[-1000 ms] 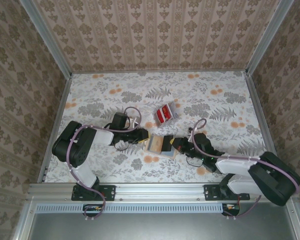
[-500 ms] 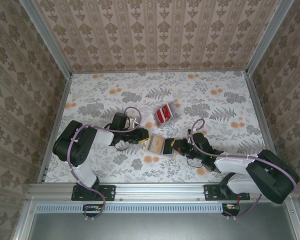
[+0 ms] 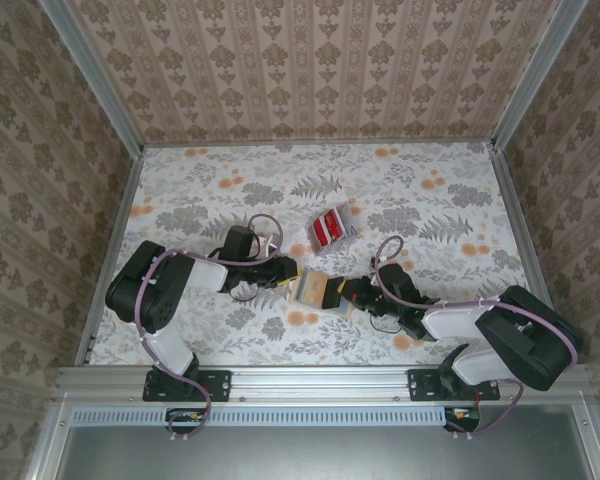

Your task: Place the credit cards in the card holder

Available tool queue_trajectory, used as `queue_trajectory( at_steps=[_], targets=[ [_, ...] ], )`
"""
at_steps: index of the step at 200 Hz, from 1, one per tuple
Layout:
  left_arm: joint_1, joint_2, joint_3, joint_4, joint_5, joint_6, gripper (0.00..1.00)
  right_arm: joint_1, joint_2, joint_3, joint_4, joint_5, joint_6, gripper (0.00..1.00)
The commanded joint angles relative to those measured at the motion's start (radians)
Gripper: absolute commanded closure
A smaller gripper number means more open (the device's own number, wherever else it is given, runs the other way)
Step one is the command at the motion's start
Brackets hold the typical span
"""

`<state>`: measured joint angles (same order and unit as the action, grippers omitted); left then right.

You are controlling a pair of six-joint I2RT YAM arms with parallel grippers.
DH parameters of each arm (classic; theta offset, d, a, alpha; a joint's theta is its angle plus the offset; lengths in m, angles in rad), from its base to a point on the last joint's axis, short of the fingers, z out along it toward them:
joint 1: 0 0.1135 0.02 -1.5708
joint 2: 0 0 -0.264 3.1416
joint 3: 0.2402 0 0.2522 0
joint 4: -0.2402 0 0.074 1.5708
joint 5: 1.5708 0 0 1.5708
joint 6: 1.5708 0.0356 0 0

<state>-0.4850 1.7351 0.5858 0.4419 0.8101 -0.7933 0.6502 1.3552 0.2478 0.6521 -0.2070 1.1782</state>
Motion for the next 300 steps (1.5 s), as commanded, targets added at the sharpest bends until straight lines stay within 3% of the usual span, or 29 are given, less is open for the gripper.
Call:
queue_trajectory(
  at_steps=[1,28,67,168,300],
  targets=[
    [-0.022,0.043,-0.024,-0.019,-0.041,-0.001,0.64,-0.009,-0.066,0.001,-0.021,-0.001,-0.012,1.0],
    [-0.018,0.047,-0.024,-0.016,-0.049,-0.003,0.64,-0.013,-0.055,0.042,-0.081,-0.016,-0.044,1.0],
    [0.007,0.03,-0.04,-0.014,-0.062,-0.005,0.64,-0.017,0.064,0.042,0.011,-0.001,-0.029,1.0],
    [0.011,0.041,-0.036,-0.017,-0.063,-0.006,0.64,-0.023,-0.056,0.02,-0.101,0.0,-0.056,1.0],
    [0.01,0.041,-0.041,-0.016,-0.067,-0.005,0.64,-0.024,0.091,0.045,0.021,-0.035,-0.031,1.0]
  ],
)
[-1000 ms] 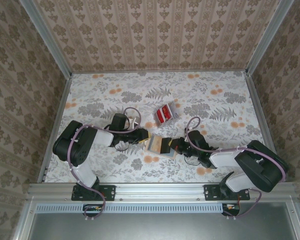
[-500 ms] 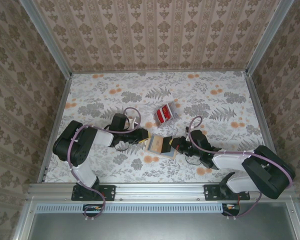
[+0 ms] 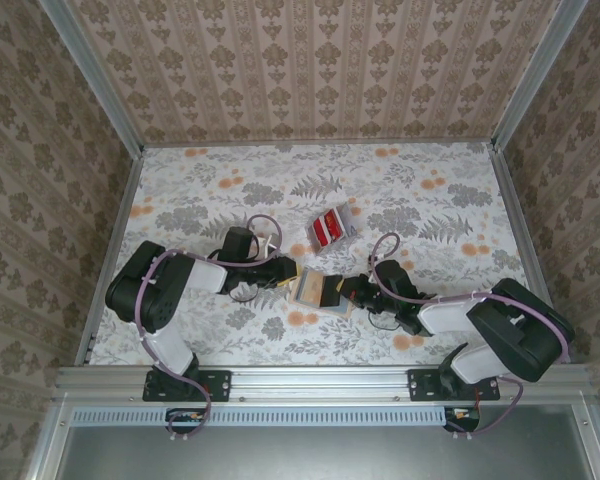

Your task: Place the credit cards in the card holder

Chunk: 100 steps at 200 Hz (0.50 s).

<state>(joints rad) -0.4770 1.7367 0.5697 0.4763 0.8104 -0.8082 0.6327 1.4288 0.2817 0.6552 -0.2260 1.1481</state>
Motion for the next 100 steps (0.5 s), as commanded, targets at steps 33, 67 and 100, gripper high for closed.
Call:
queue_trajectory(
  at_steps=[33,67,100],
  targets=[
    [0.002,0.039,-0.03,-0.048,-0.071,0.009,0.64,-0.007,0.038,0.009,0.031,0.009,-0.004,1.0],
    [0.0,0.04,-0.036,-0.043,-0.069,0.007,0.64,-0.007,0.111,0.019,0.115,0.018,-0.006,1.0],
    [-0.002,0.03,-0.042,-0.044,-0.075,0.005,0.64,-0.005,0.112,0.02,0.1,0.044,-0.033,1.0]
  ],
)
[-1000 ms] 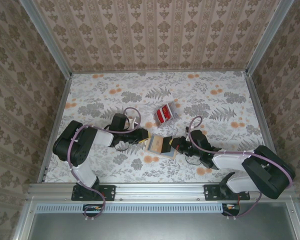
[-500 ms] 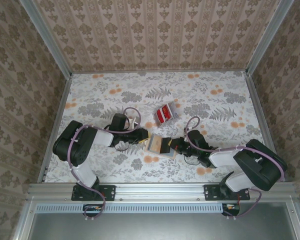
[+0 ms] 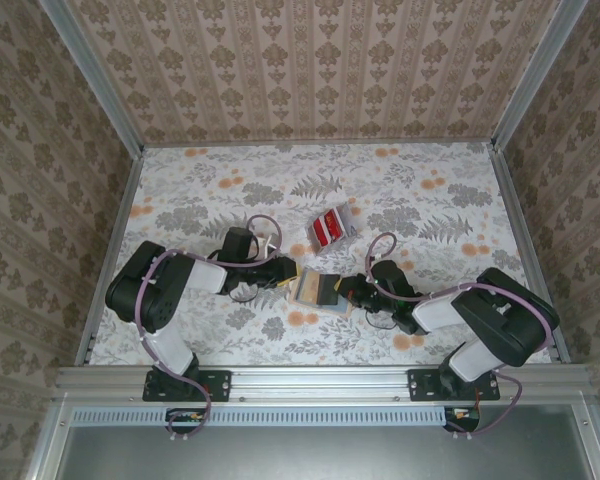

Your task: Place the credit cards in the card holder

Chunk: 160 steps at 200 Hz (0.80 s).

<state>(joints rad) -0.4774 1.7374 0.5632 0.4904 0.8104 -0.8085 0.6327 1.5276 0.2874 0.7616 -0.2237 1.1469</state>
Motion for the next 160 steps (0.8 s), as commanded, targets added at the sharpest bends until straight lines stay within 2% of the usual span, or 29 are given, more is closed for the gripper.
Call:
queue_trajectory(
  at_steps=[1,30,62,117,160],
  targets=[
    [-0.001,0.029,-0.036,-0.058,-0.075,0.006,0.64,-0.004,0.013,0.015,-0.007,0.043,-0.033,1.0],
    [-0.004,0.035,-0.036,-0.054,-0.08,0.003,0.64,0.018,0.001,0.014,-0.014,0.07,-0.03,1.0],
    [-0.016,0.048,-0.033,-0.041,-0.08,-0.011,0.65,0.083,-0.015,0.047,-0.085,0.17,-0.034,1.0],
    [-0.03,0.052,-0.057,-0.001,-0.088,-0.037,0.78,0.162,0.031,0.073,-0.074,0.314,0.012,1.0],
    [-0.041,0.071,-0.072,0.046,-0.089,-0.061,0.83,0.204,0.111,0.124,-0.035,0.343,0.031,1.0]
  ],
)
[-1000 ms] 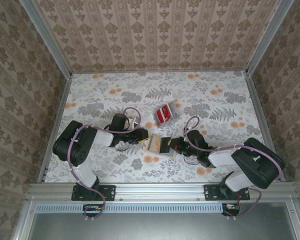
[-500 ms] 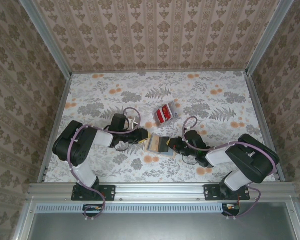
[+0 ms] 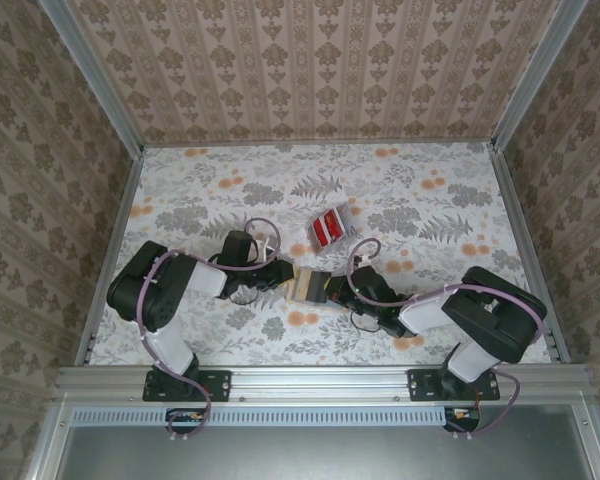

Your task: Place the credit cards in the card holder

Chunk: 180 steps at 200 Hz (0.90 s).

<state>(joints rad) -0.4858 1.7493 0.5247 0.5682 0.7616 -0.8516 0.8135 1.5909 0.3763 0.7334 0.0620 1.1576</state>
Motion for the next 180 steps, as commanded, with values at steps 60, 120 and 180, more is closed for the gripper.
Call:
queue_trajectory(
  at_steps=[60,120,180],
  targets=[
    [-0.033,0.057,-0.04,-0.025,-0.043,-0.021,0.84,0.05,0.117,0.114,0.001,0.053,0.025,1.0],
    [0.012,-0.001,-0.039,-0.102,-0.054,0.019,0.82,0.051,0.035,0.13,-0.128,0.053,-0.026,0.88],
    [0.062,-0.036,-0.003,-0.192,-0.054,0.069,0.81,-0.033,-0.269,0.202,-0.663,0.003,-0.238,0.62]
  ],
)
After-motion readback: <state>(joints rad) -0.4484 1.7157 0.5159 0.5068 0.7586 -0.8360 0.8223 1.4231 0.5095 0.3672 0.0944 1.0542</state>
